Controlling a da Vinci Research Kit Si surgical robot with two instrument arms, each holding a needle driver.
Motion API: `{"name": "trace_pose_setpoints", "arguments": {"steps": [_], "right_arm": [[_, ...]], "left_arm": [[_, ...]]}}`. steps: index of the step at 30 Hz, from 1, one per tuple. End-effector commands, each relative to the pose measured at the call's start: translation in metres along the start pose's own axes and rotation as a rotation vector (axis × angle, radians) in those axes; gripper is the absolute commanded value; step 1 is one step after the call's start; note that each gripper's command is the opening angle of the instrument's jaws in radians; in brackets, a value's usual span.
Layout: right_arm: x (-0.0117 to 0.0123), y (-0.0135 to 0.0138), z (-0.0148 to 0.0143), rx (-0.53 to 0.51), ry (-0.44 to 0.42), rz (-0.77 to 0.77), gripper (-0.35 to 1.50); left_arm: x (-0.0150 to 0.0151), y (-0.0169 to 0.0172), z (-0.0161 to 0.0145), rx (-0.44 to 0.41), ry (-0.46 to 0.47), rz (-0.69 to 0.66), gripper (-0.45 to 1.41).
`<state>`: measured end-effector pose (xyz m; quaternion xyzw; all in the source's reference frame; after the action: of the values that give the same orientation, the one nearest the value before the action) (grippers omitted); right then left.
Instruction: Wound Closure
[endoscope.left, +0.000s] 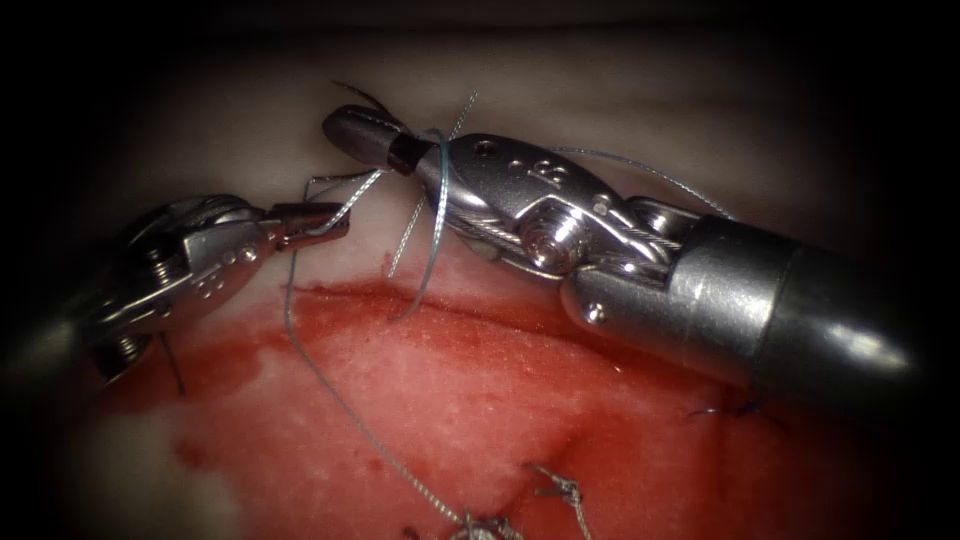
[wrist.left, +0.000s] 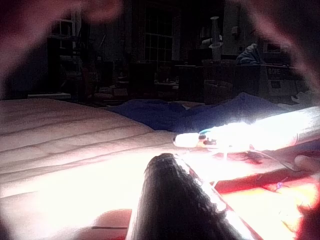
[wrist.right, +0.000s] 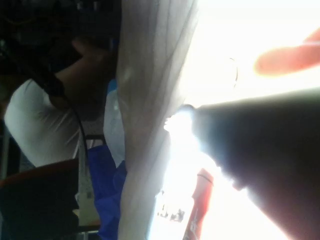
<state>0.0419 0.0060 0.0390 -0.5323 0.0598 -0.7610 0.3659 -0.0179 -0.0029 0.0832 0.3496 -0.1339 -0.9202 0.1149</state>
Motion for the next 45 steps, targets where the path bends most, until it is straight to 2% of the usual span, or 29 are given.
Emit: {"name": "trace_pose_setpoints", "arguments": {"steps": [1,3,4,5,6,7,8,13,16,19,22,23,27,28,33,34,39,45], "right_arm": [[-0.0016,-0.0004,0.0006,0.022,0.036,-0.034,-0.35],[-0.0013,-0.0005,0.0007,0.027,0.124,-0.12,-0.35],[-0.001,-0.0006,0.0008,-0.014,0.201,-0.171,-0.35],[-0.0009,-0.0006,0.0008,-0.044,0.232,-0.191,-0.35],[-0.0008,-0.0005,0.0008,-0.085,0.265,-0.207,-0.35],[-0.0006,-0.0005,0.0009,-0.128,0.338,-0.218,-0.35],[-0.0005,-0.0004,0.0009,-0.134,0.366,-0.239,-0.35],[0.0003,-0.0002,0.0011,-0.221,0.476,-0.313,-0.35],[0.0006,-0.0001,0.001,-0.276,0.507,-0.341,-0.35],[0.0009,0.0001,0.0009,-0.374,0.506,-0.353,-0.35],[0.0011,0.0003,0.0009,-0.483,0.457,-0.371,-0.35],[0.0012,0.0003,0.0009,-0.582,0.375,-0.372,-0.35],[0.0015,0.0003,0.0009,-0.742,0.254,-0.318,-0.35],[0.0019,0.0004,0.001,-0.828,0.189,-0.259,-0.35],[0.0032,0.0004,0.0013,-1.028,0.006,-0.041,-0.35],[0.0037,0.0005,0.0015,-1.101,-0.068,0.072,-0.35],[0.0048,0.0011,0.0025,-1.174,-0.207,0.316,-0.35],[0.0062,0.0023,0.0039,-1.25,-0.264,0.588,-0.35]], "left_arm": [[0.0003,-0.0018,-0.0005,0.008,0.005,0.036,-0.45],[0.0005,-0.0023,-0.0008,0.003,0.001,0.097,-0.45],[0.0009,-0.003,-0.0011,-0.003,-0.002,0.154,-0.45],[0.0012,-0.0034,-0.0014,-0.008,-0.001,0.173,-0.45],[0.0014,-0.0037,-0.0017,0.006,0.007,0.183,-0.45],[0.0018,-0.0042,-0.0022,0.037,0.009,0.201,-0.45],[0.002,-0.0045,-0.0025,0.052,0.012,0.21,-0.45],[0.0032,-0.0057,-0.0038,0.11,0.035,0.252,-0.45],[0.0034,-0.0062,-0.0041,0.138,0.045,0.255,-0.45],[0.0033,-0.0066,-0.0042,0.17,0.055,0.252,-0.45],[0.0032,-0.0067,-0.0039,0.195,0.091,0.255,-0.45],[0.0029,-0.0068,-0.0037,0.203,0.114,0.218,-0.45],[0.002,-0.0069,-0.0032,0.212,0.141,0.158,-0.45],[0.0015,-0.007,-0.0029,0.22,0.157,0.115,-0.45],[0.0002,-0.0069,-0.002,0.222,0.179,0.052,-0.45],[-0.0003,-0.0066,-0.0015,0.222,0.186,0.031,-0.45],[-0.0007,-0.0058,-0.0004,0.226,0.192,-0.02,-0.45],[-0.0005,-0.0047,0.0009,0.224,0.192,-0.08,-0.45]]}}
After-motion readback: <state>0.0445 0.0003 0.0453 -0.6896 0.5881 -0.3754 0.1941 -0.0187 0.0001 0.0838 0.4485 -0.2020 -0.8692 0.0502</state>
